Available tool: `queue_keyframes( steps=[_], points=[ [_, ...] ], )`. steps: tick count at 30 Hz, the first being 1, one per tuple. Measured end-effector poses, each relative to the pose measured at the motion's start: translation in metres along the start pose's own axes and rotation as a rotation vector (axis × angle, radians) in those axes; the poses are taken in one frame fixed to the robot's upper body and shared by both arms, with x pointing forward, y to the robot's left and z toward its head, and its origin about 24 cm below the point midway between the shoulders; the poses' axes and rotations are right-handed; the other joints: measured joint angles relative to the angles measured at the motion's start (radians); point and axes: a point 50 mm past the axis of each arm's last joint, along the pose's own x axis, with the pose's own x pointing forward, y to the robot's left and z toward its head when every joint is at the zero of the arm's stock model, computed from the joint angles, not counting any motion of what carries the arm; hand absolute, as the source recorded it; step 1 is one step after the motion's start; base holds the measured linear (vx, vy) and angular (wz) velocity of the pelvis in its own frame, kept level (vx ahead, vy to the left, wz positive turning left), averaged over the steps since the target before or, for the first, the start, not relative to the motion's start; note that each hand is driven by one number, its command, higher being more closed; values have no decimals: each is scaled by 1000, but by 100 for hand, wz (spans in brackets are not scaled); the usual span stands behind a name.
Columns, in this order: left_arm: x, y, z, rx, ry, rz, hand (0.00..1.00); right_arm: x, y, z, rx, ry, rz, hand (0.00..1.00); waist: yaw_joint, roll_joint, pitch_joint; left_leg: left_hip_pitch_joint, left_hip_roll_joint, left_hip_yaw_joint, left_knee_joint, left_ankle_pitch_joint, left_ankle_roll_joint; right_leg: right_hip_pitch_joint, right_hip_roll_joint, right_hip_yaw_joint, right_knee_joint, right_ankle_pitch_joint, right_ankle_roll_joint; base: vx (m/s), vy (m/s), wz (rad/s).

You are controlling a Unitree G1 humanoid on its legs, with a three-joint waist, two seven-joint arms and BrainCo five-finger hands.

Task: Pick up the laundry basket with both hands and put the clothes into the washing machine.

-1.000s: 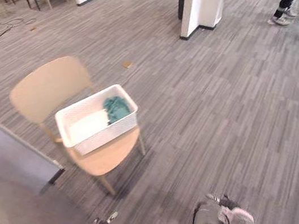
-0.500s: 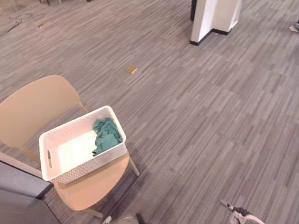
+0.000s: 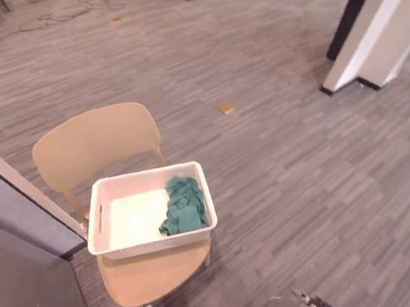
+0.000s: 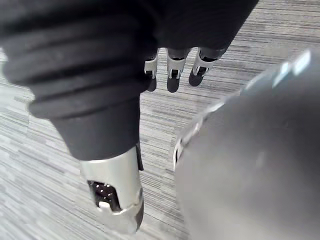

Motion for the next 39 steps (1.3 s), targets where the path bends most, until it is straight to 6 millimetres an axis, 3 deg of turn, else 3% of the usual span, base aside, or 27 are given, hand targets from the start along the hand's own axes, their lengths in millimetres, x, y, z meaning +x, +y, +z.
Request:
queue_keyframes(
  steps=[2, 5, 7, 8, 9, 10, 11, 13, 15, 16, 17, 18, 20, 21, 23, 25, 27, 28, 30, 34, 37, 39],
  points=[
    [2, -14, 11, 38, -29, -40, 0, -2, -8, -7, 32, 18, -24, 0, -10, 2, 1, -1, -1, -95, -1, -8, -22, -15, 1, 5, -145, -29, -8, 80, -144, 138],
    [2, -29, 18, 49, -60, -76, 0, -6, -16, -23, 79, 58, -57, 0, -14, -6, -7, -13, 9, -224, -1, -13, -47, -5, 15, 144, -486, 6, -33, 101, -223, 130],
    [2, -24, 16, 64, -57, -62, 0, -6, -15, -26, 84, 67, -56, 0, -17, -25, -25, -37, 22, -282, 0, -11, -80, -3, 22, 198, -638, 96, -21, 126, -392, 96],
    [2, -14, 14, 69, -53, -33, 0, -7, -11, -33, 90, 83, -49, 0, -16, -62, -48, -50, 23, -306, -3, -12, -113, 4, 15, 183, -705, 227, -15, 133, -466, 68],
    [2, -8, 14, 69, -53, -17, 0, -8, -10, -36, 92, 93, -47, 0, -16, -82, -59, -54, 20, -318, -5, -11, -124, 15, 11, 163, -723, 253, 6, 197, -657, 52],
    [1, -3, 9, 90, -41, -2, 0, -4, 1, -22, 66, 62, -14, 0, -1, -71, -81, -56, 74, -335, -9, -17, -160, 62, 53, 124, -803, 217, 22, 123, -381, 23],
    [1, -4, 8, 96, -40, -4, 0, -3, 4, -17, 51, 49, -2, 0, -2, -70, -85, -57, 82, -340, -11, -17, -166, 69, 60, 115, -818, 217, 21, 126, -399, 10],
    [0, -13, 3, 101, -25, -28, 0, 0, 31, 27, -59, -105, 99, 0, -15, -28, -94, -68, 119, -365, -60, 11, -201, 81, 101, 76, -880, 210, 7, 68, -284, 22],
    [-2, -15, -7, 95, 5, -34, 0, -10, 53, 75, -151, -310, 193, 0, -25, 0, -104, -68, 145, -384, -109, 44, -220, 83, 124, 41, -891, 207, -4, 62, -234, 38],
    [-2, -13, -9, 95, 8, -31, 0, -15, 61, 90, -164, -374, 225, 0, -25, 6, -108, -67, 150, -387, -116, 49, -222, 85, 128, 34, -893, 206, -5, 45, -174, 35],
    [-3, -11, -10, 102, 11, -24, 0, -33, 79, 123, -226, -548, 288, 0, -23, 9, -110, -67, 154, -396, -129, 59, -226, 94, 133, 21, -902, 206, -7, -1, -84, 25],
    [-2, -10, -10, 103, 9, -21, 0, -44, 91, 140, -236, -639, 326, 0, -17, 5, -111, -68, 155, -400, -134, 64, -228, 95, 134, 14, -906, 208, -10, -19, -67, 24],
    [-2, -6, -5, 111, -4, -12, 0, -66, 112, 163, -267, -789, 395, 0, -12, -3, -116, -72, 155, -411, -153, 81, -228, 98, 135, -1, -922, 213, -14, -48, -41, 17],
    [-1, -3, -2, 124, -13, -2, 0, -79, 126, 171, -326, -871, 435, 0, -9, -21, -117, -76, 156, -415, -172, 93, -229, 97, 138, -4, -939, 222, -14, -55, -34, 15],
    [-1, 3, 2, 135, -23, 12, 0, -101, 151, 174, -410, -965, 522, 0, -5, -41, -115, -86, 155, -417, -186, 105, -229, 93, 140, -5, -960, 234, -15, -50, -21, 6],
    [0, 6, 4, 151, -28, 18, 0, -122, 177, 172, -499, -1052, 633, 0, -4, -45, -113, -90, 153, -411, -201, 114, -228, 90, 140, -4, -981, 249, -13, -44, -8, -4],
    [0, 3, 9, 200, -51, 5, 0, -149, 219, 163, -720, -1164, 796, 0, 7, -44, -109, -114, 147, -401, -202, 122, -227, 62, 136, -2, -983, 259, -11, -54, 1, -11],
    [0, 1, 11, 211, -61, -2, 0, -156, 229, 160, -783, -1191, 834, 0, 12, -47, -106, -120, 146, -399, -201, 123, -227, 56, 135, -1, -986, 264, -11, -54, 13, -8],
    [2, -11, 24, 260, -109, -36, 0, -187, 266, 148, -1060, -1332, 975, 0, 33, -39, -56, -136, 143, -397, -200, 131, -231, 47, 131, 1, -1000, 281, -13, -71, 11, -2],
    [3, -27, 41, 299, -170, -79, 0, -217, 296, 115, -1511, -1512, 1136, 0, 69, -33, -1, -176, 146, -399, -195, 142, -238, 11, 134, 2, -1000, 293, -20, -37, -4, 1],
    [2, -41, 57, 325, -237, -114, 0, -228, 306, 92, -1816, -1584, 1226, 0, 84, -39, 59, -203, 147, -403, -176, 146, -240, -9, 135, -4, -1000, 301, -28, -33, -15, 7],
    [2, -44, 62, 331, -250, -120, 0, -226, 308, 91, -1902, -1592, 1214, 0, 91, -40, 79, -204, 147, -405, -175, 147, -240, -9, 135, -4, -999, 301, -28, -48, -12, 4]
  ],
)
